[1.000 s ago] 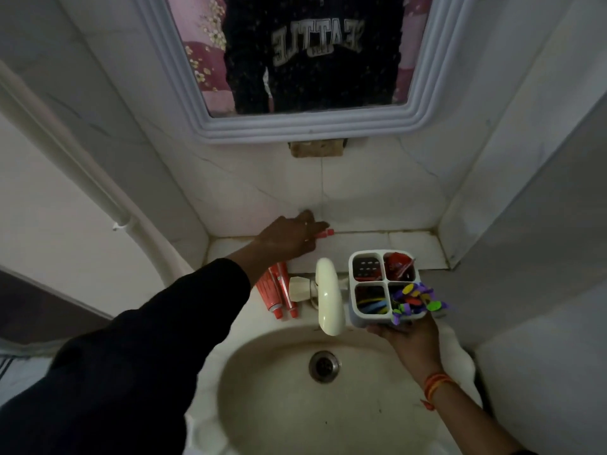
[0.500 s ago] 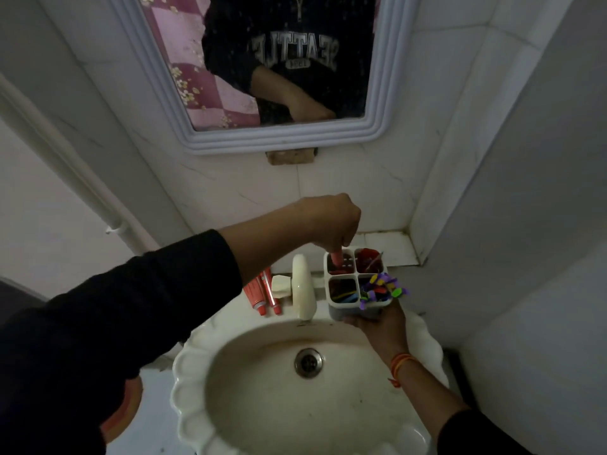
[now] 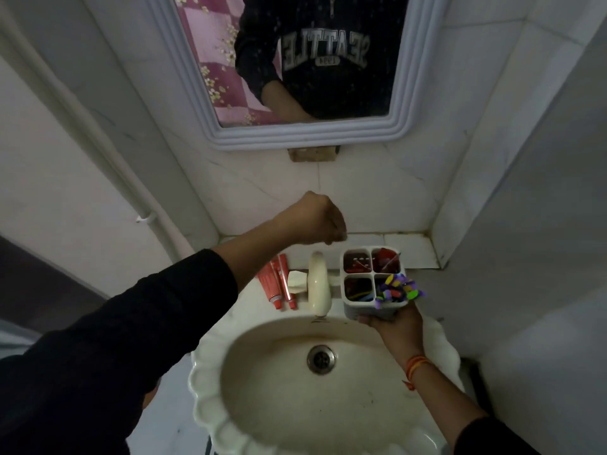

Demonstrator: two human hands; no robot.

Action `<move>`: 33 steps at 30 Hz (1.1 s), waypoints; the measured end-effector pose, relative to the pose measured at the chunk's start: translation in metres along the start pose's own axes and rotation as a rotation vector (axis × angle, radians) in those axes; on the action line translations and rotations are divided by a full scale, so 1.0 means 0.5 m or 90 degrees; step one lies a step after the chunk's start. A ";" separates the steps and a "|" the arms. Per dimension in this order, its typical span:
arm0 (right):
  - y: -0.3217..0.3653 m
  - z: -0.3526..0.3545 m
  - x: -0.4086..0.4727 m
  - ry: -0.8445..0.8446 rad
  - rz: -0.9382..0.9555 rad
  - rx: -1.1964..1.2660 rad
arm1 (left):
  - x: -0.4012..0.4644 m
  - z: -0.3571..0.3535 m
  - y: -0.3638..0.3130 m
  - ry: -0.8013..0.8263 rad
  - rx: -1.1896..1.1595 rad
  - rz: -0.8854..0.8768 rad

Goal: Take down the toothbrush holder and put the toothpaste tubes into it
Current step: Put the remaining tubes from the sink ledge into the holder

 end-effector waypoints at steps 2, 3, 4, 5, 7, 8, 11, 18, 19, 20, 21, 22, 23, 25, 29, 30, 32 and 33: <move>0.003 0.001 -0.001 -0.005 0.003 -0.018 | -0.004 0.006 0.074 -0.031 0.035 0.045; 0.016 -0.001 -0.006 0.000 0.007 -0.036 | -0.002 -0.006 0.119 -0.016 0.073 0.078; 0.035 -0.007 -0.015 0.012 0.008 -0.072 | -0.003 -0.028 0.162 0.022 0.108 0.113; 0.045 -0.011 -0.019 0.026 0.010 -0.125 | -0.005 -0.055 0.204 0.073 0.135 0.151; 0.053 -0.015 -0.024 0.044 0.000 -0.185 | -0.009 -0.104 0.274 0.154 0.177 0.202; 0.058 -0.019 -0.025 0.060 -0.003 -0.167 | -0.011 -0.121 0.298 0.178 0.198 0.211; 0.054 -0.011 -0.016 0.047 -0.011 -0.072 | -0.010 -0.148 0.330 0.194 0.239 0.220; 0.034 -0.015 -0.013 0.006 -0.011 -0.022 | 0.011 -0.186 0.361 0.256 0.217 0.207; 0.029 -0.015 -0.012 0.003 -0.015 -0.008 | 0.017 -0.190 0.361 0.272 0.238 0.173; 0.027 -0.017 -0.012 0.002 -0.017 0.003 | 0.015 -0.187 0.351 0.286 0.252 0.144; 0.025 -0.019 -0.013 0.002 -0.029 0.008 | 0.013 -0.180 0.339 0.296 0.289 0.111; 0.019 -0.018 -0.011 -0.003 -0.041 0.010 | 0.012 -0.166 0.325 0.284 0.304 0.087; 0.016 -0.017 -0.009 -0.006 -0.049 0.008 | 0.010 -0.148 0.313 0.268 0.267 0.100; 0.013 -0.017 -0.010 -0.002 -0.051 0.016 | 0.014 -0.111 0.294 0.211 0.180 0.121; 0.011 -0.019 -0.012 -0.006 -0.055 0.004 | 0.013 -0.009 0.207 0.003 0.057 0.063; 0.022 -0.022 -0.016 -0.007 -0.065 0.007 | 0.010 0.016 0.181 -0.050 0.048 0.040; 0.021 -0.017 -0.011 -0.017 -0.088 0.065 | -0.001 0.058 0.115 -0.131 0.058 -0.024; 0.021 -0.026 -0.013 -0.001 -0.109 0.118 | -0.007 0.073 0.082 -0.155 0.056 -0.053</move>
Point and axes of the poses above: each hand's wrist, its own x-axis towards the middle knuckle, its own z-axis out of the back of the hand, y = z × x, the point moved 9 cm from there along x, towards the middle knuckle, and after that the axes turned 1 degree about -z, right-handed, at the moved point
